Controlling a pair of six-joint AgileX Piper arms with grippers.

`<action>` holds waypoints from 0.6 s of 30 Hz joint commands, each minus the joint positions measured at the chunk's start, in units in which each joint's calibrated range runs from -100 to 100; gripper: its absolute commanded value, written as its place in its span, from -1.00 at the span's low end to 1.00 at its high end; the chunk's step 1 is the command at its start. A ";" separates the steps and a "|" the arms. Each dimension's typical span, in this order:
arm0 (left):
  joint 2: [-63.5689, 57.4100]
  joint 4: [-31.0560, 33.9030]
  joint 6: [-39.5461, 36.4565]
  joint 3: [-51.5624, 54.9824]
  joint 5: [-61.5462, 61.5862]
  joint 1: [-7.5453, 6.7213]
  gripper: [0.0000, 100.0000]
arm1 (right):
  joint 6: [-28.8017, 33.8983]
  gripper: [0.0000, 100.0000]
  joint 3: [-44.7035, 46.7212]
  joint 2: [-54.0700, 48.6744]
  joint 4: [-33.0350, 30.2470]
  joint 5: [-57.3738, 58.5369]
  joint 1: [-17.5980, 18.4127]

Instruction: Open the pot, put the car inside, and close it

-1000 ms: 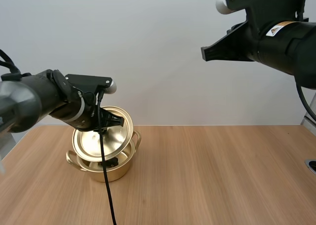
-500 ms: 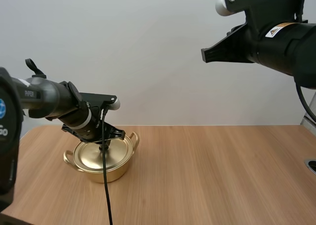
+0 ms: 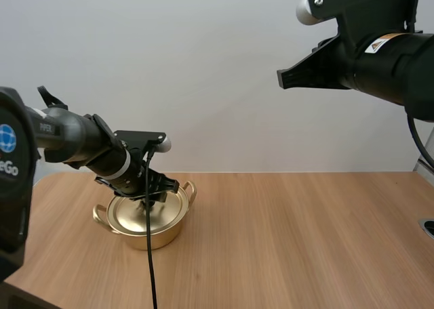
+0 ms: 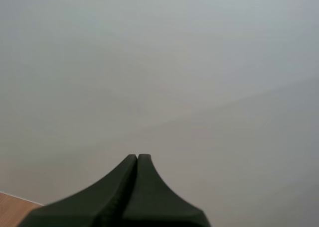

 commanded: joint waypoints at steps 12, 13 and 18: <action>-37.30 -1.11 0.09 6.31 -29.92 -0.03 1.00 | -0.70 -1.00 24.11 0.11 1.29 -28.32 -0.05; -40.88 -1.11 0.09 7.98 -32.29 -0.03 1.00 | -0.80 -1.00 26.37 0.11 1.29 -31.56 -0.05; -60.03 -0.59 0.09 17.59 -35.26 -0.03 1.00 | -0.80 -1.00 36.33 0.11 1.29 -38.57 0.03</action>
